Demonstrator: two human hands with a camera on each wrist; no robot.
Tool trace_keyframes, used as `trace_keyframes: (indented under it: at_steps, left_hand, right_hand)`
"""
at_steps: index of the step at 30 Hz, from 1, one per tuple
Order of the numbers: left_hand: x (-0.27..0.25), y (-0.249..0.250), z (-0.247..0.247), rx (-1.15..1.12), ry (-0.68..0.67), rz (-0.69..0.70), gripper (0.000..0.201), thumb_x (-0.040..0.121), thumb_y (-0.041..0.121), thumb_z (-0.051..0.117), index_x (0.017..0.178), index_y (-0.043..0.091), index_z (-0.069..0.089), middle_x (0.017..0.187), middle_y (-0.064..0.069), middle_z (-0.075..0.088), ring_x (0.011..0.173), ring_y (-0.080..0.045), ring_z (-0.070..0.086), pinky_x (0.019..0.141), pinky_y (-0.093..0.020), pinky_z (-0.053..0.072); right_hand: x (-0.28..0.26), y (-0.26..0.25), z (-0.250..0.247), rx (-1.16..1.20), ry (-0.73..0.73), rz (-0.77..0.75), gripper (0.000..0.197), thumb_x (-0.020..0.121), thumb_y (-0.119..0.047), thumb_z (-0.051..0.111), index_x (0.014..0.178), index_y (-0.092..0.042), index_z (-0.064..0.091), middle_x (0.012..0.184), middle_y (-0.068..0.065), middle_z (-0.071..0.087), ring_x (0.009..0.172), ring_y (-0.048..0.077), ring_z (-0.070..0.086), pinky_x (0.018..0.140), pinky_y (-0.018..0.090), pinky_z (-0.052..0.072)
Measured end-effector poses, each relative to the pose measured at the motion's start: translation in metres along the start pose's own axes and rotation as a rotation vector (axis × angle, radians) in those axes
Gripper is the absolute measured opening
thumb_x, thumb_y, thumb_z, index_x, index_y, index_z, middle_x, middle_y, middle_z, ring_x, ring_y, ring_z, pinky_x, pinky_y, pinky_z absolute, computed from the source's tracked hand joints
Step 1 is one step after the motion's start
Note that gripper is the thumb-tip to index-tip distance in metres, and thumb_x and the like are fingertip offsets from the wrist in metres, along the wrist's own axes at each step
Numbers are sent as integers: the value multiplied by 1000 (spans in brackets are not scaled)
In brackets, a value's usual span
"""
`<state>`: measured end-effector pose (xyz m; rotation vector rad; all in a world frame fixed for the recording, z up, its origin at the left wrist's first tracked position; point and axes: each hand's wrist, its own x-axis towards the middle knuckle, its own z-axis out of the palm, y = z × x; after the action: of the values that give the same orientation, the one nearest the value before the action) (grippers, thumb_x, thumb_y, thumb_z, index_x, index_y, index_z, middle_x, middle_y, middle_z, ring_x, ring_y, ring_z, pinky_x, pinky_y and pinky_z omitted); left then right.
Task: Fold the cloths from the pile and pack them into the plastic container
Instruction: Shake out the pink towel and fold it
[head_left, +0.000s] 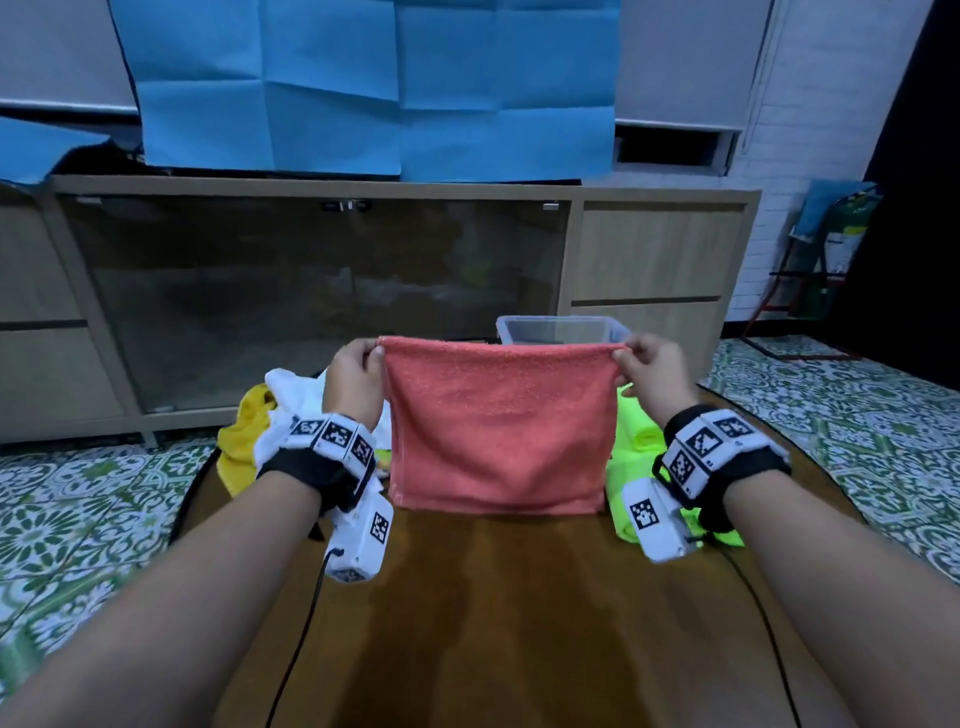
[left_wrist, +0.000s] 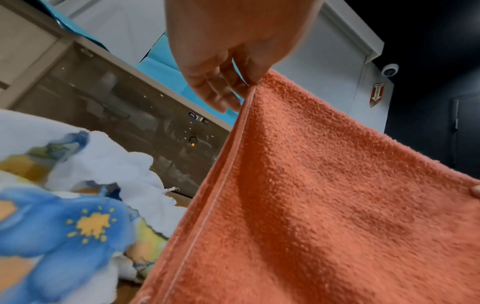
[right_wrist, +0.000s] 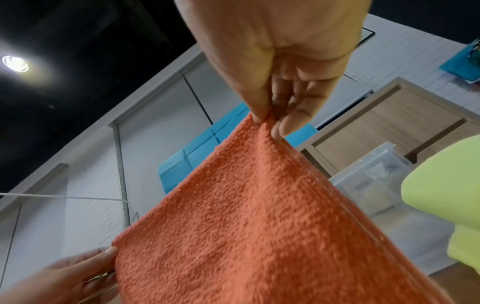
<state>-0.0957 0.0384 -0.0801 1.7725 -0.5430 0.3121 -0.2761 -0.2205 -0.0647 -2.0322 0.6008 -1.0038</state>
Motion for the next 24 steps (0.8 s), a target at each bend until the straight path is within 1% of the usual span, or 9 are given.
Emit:
trace_keyframes:
  at_steps: [4, 7, 9, 12, 15, 19, 21, 22, 24]
  left_hand:
    - [8, 3, 6, -90, 64, 5, 23, 98, 14, 42, 109, 4, 60, 105, -13, 64, 96, -24, 58, 88, -35, 48]
    - [16, 3, 1, -178, 67, 42, 21, 97, 13, 42, 107, 6, 60, 103, -16, 64, 98, -32, 61, 89, -44, 51]
    - [15, 2, -3, -201, 14, 14, 21, 97, 14, 42, 107, 6, 59, 101, -16, 63, 94, -29, 61, 88, -43, 51]
    - [6, 5, -8, -291, -164, -136, 17, 99, 15, 40, 94, 11, 56, 81, -9, 57, 68, -17, 56, 70, -36, 50]
    - [-13, 6, -17, -290, -507, -392, 25, 99, 10, 35, 78, 16, 49, 67, -4, 48, 56, -12, 48, 56, -24, 45]
    - [-45, -14, -36, 160, -1026, -663, 27, 96, 2, 36, 72, 6, 47, 44, -3, 56, 37, -10, 57, 39, -18, 48]
    - [-51, -25, -40, 430, -1200, -732, 21, 97, 6, 41, 79, 3, 53, 48, -6, 62, 43, -13, 63, 44, -23, 53]
    - [-51, -29, -40, 528, -1278, -756, 22, 97, 11, 43, 82, 3, 56, 54, -6, 66, 49, -14, 66, 49, -24, 55]
    - [-49, -35, -36, 655, -1322, -764, 26, 97, 20, 46, 81, 7, 61, 60, -2, 69, 54, -12, 68, 54, -21, 52]
  right_hand:
    - [9, -1, 8, 119, 72, -47, 30, 95, -6, 47, 73, -25, 54, 68, -5, 58, 54, -4, 58, 62, 16, 49]
    - [8, -11, 5, 142, 116, -111, 18, 94, -8, 49, 83, -19, 57, 72, -10, 57, 65, -3, 55, 72, 23, 45]
    - [2, -17, 1, 205, 103, -89, 20, 94, -6, 47, 80, -16, 57, 68, -11, 56, 65, -2, 51, 69, 17, 43]
    - [-7, -21, -1, 460, -11, 140, 26, 93, -2, 41, 75, -11, 57, 50, -11, 54, 47, 2, 49, 50, 18, 42]
    - [-24, -13, -3, 414, -305, 349, 27, 90, 0, 36, 106, -7, 56, 64, 1, 56, 43, 8, 52, 42, 16, 40]
    - [-52, 15, -9, -43, -937, 733, 19, 84, -15, 44, 71, -4, 51, 49, 4, 59, 41, 14, 58, 47, 17, 48]
    - [-54, 31, -4, -314, -1249, 816, 21, 74, -18, 53, 71, 1, 61, 62, 12, 68, 56, 19, 67, 61, 24, 52]
    - [-54, 34, 0, -457, -1353, 808, 24, 74, -20, 55, 75, 1, 66, 70, 13, 71, 62, 19, 69, 65, 25, 50]
    - [-57, 26, 6, -732, -1408, 787, 30, 88, -27, 50, 78, -3, 65, 68, 9, 72, 57, 14, 67, 54, 21, 48]
